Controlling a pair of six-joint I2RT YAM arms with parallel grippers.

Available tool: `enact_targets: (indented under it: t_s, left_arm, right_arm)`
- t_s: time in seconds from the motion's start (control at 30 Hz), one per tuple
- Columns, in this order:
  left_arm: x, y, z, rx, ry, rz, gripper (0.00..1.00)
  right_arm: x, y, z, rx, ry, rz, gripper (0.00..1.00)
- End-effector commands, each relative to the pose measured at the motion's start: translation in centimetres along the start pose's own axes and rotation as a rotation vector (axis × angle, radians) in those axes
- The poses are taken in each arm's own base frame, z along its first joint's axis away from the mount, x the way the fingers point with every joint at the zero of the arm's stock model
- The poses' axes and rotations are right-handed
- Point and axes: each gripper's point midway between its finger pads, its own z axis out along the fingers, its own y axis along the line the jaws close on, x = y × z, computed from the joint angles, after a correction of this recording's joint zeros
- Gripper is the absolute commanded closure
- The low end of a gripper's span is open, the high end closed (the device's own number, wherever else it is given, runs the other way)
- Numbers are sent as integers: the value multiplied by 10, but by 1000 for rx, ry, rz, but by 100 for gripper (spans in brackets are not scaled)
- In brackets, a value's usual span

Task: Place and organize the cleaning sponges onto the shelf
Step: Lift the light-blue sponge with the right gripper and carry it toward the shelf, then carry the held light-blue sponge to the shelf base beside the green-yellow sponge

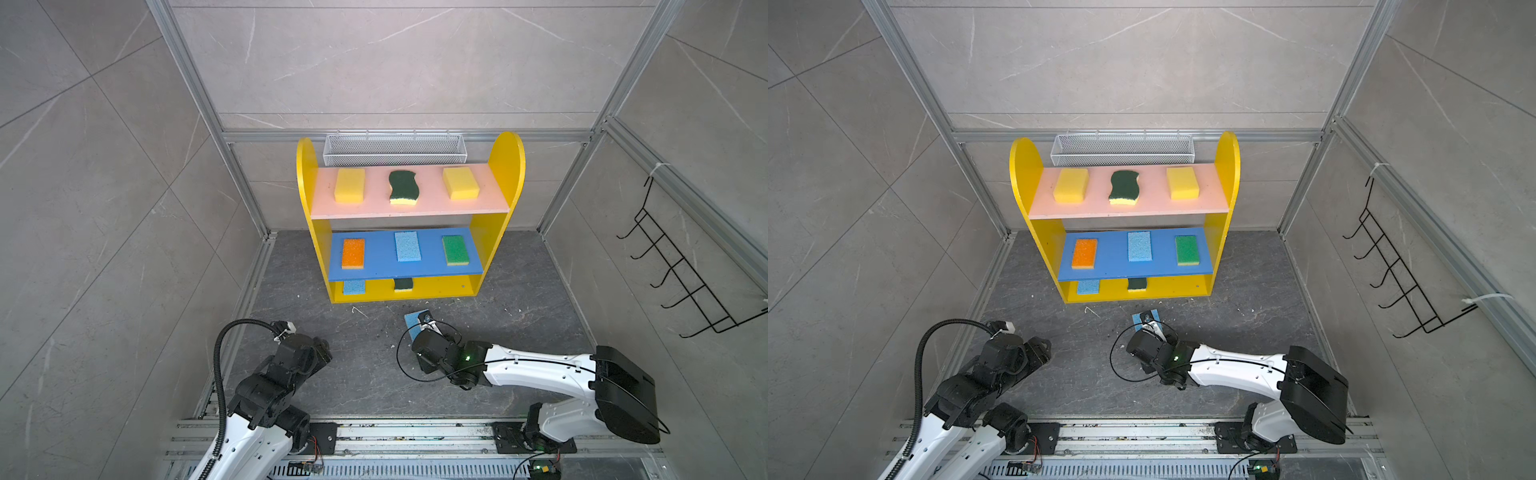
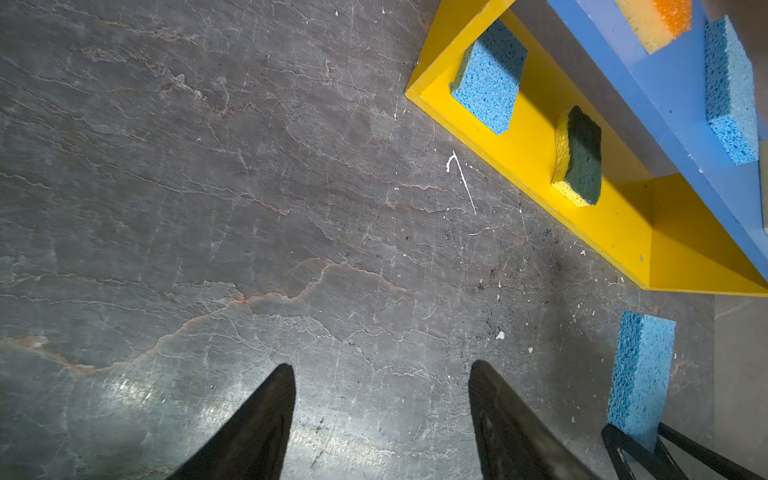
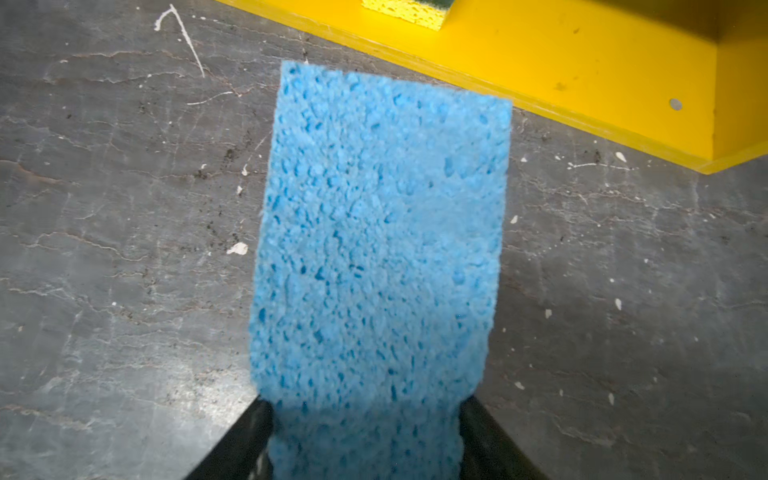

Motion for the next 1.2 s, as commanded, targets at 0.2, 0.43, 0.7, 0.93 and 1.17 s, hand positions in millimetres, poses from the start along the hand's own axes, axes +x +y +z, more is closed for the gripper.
enact_targets:
  t_s: [0.2,0.43,0.7,0.93,1.17]
  left_arm:
    - [-9,-6,-3,18,-34,4,31]
    - [-10,-7,-4,14,-36,3,31]
    - [-14,-4,-12,10,-58,0,31]
    - [-14,-4,-10,0,-51,-3,31]
    - [-16,-6,-6,-10,-53,6,31]
  right_arm:
    - [-1,-28,6,61,17,59,38]
    - [-4,-45,8,73,26,108,38]
    - [-11,-71,13,111,23,148,38]
    - [-16,-91,22,145,25,174,38]
    - [-30,-110,20,191,-8,177,37]
